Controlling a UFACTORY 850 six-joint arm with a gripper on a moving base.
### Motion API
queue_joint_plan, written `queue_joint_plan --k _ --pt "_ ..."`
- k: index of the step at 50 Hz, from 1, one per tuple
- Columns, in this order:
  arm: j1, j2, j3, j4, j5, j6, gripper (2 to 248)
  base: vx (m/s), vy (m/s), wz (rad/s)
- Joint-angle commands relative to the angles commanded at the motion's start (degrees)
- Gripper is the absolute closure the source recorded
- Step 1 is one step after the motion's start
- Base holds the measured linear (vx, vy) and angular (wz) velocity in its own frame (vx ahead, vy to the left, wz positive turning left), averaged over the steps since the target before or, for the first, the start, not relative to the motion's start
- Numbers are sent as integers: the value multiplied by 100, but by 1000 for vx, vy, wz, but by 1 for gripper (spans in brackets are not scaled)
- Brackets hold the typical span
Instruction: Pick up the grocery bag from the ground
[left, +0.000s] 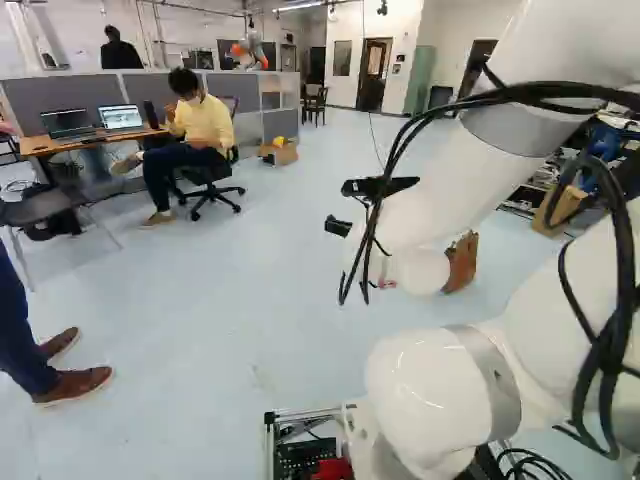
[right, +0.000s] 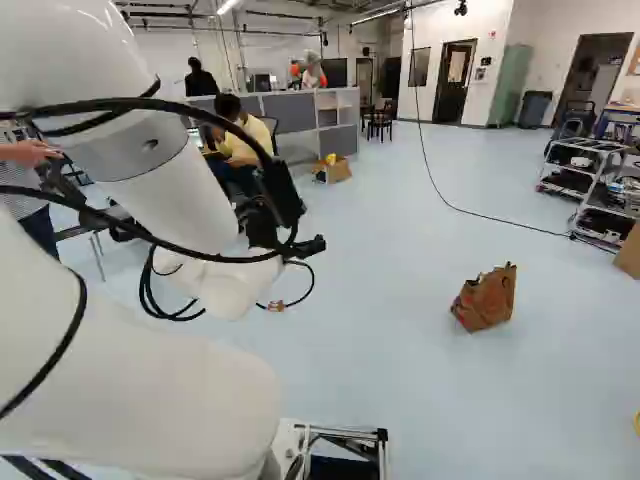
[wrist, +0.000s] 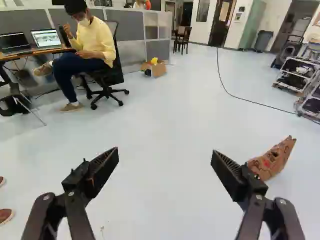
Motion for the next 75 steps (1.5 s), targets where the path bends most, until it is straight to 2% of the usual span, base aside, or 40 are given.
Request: queue_joint_plan --k 23,32,62,75 --pt "0 -1 -1 0 0 0 3 0 0 0" --pt "0 -1 -1 0 0 0 3 64 -38 -211" --pt "0 -1 -1 0 0 0 3 207 57 -35" --pt "0 -1 -1 0 0 0 3 176 -23 -176"
